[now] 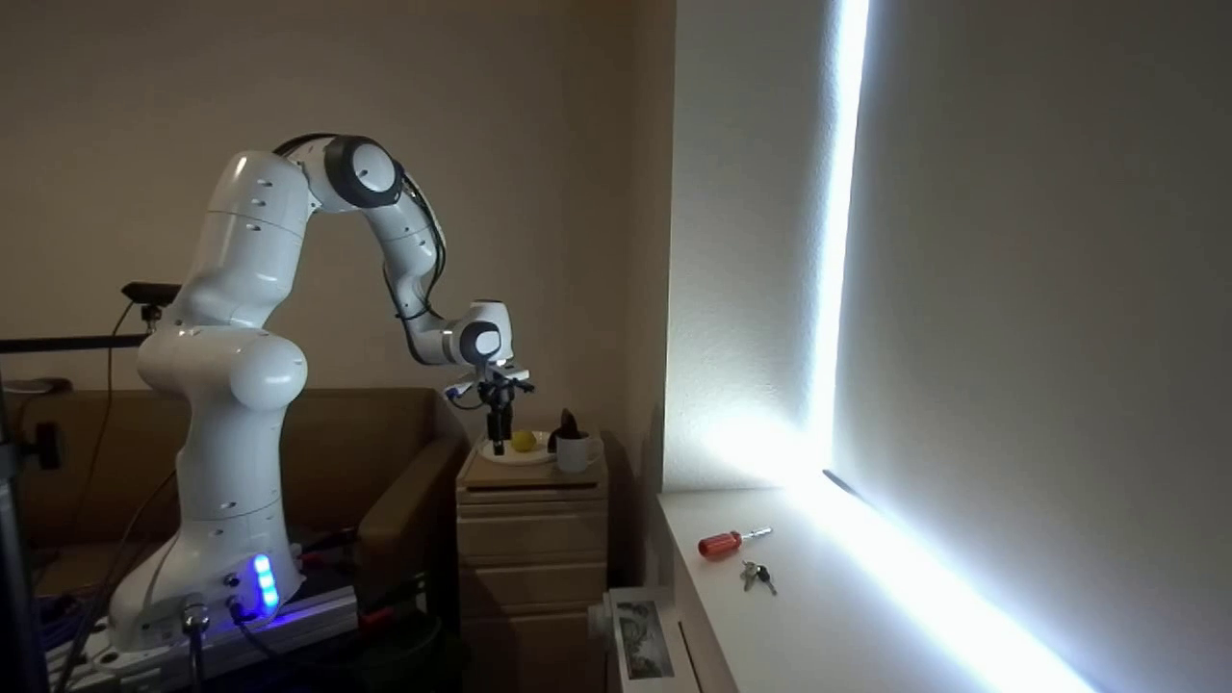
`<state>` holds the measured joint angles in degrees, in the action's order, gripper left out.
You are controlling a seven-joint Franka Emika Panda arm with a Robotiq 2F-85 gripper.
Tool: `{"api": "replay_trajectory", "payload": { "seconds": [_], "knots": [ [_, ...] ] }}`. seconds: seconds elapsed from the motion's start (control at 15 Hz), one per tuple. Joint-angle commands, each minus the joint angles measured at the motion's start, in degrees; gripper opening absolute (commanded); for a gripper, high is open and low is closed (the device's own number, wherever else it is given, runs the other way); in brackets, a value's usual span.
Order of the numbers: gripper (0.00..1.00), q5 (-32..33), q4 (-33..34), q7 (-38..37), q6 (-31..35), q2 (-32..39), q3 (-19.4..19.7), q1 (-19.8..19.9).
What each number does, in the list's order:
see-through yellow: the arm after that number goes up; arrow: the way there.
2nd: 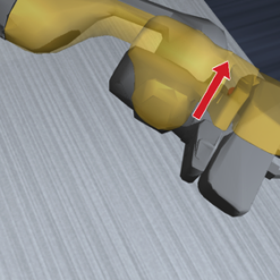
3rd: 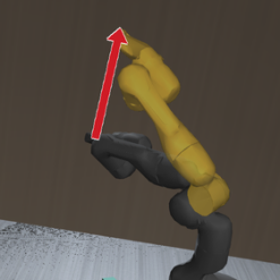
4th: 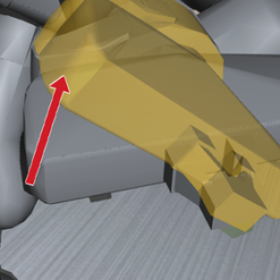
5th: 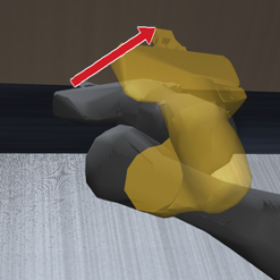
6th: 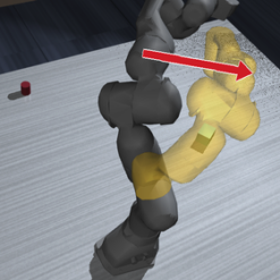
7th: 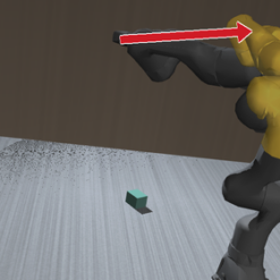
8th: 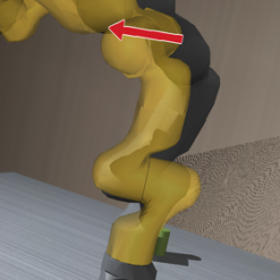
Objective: Pull out the top shelf of the nightstand
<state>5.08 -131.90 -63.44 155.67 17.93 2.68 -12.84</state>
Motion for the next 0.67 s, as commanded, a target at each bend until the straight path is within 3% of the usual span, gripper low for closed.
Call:
{"api": "replay_trajectory", "payload": {
  "seconds": [0.0, 0.2, 0.4, 0.47, 0.6],
  "knots": [
    [1.00, 3.61, 2.29, -6.96, 2.78, 5.12, 2.74, -3.57],
    [1.00, 0.62, 4.50, -6.81, 3.72, 9.41, 1.39, -3.28],
    [1.00, -5.58, 7.89, -1.57, 1.39, 12.46, -3.10, 0.03],
    [1.00, -3.21, 5.03, -4.60, 2.42, 10.38, 0.52, -3.43],
    [1.00, -4.00, 5.75, -4.13, 2.41, 11.28, 0.40, -3.64]
  ]
}}
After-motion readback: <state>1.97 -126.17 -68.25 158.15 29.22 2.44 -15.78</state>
